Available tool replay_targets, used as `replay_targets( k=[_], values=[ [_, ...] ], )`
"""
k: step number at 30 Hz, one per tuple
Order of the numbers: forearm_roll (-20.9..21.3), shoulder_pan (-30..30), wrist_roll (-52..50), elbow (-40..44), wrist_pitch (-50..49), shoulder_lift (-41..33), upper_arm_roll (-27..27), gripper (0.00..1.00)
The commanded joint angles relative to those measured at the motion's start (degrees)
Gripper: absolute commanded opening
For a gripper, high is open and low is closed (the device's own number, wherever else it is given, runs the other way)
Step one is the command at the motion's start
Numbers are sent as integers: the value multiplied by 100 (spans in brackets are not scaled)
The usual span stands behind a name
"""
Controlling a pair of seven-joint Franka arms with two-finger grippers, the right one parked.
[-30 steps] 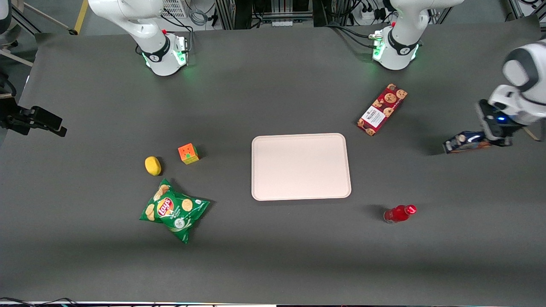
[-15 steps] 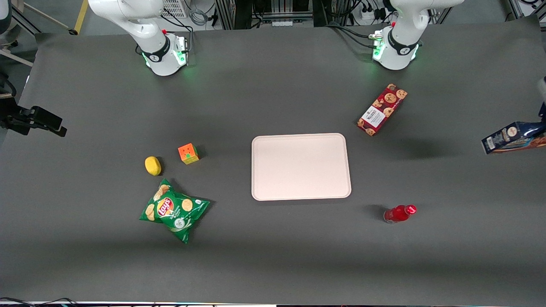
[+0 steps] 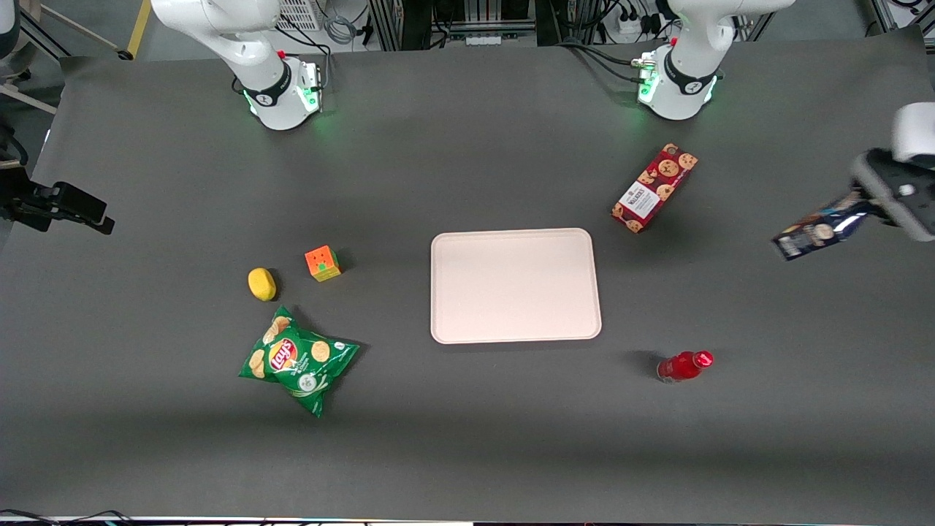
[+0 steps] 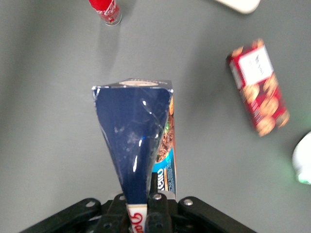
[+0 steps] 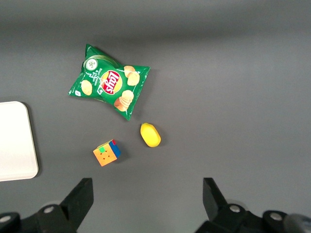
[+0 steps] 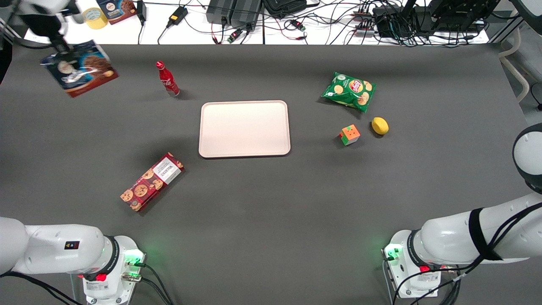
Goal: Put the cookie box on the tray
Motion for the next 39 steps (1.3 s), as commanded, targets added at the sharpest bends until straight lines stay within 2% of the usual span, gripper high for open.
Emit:
replay_targets(
  k=[1,8,13,20,25,31,34,37,39],
  values=[
    [-96,-1,-1963,96,-388,-116,-638,0],
    [-351,-9,-4311,87,-520,-99,-1413,0],
    [-790,-27,-5638,43,-354,-20,-1861,0],
    [-799,-44,-6782,-290,357,130,-2669,0],
    [-790,-45,-7134,-730,1166,314,-2933,0],
    [-668,-71,-7337,-994,1914,762,-3074,0],
    [-405,-167,-7494,-1012,2160,1026,-3074,0],
    [43,-238,-7915,-1021,2327,1306,-3092,0],
    [132,-308,-8205,-1021,2441,1491,-3101,0]
  ],
)
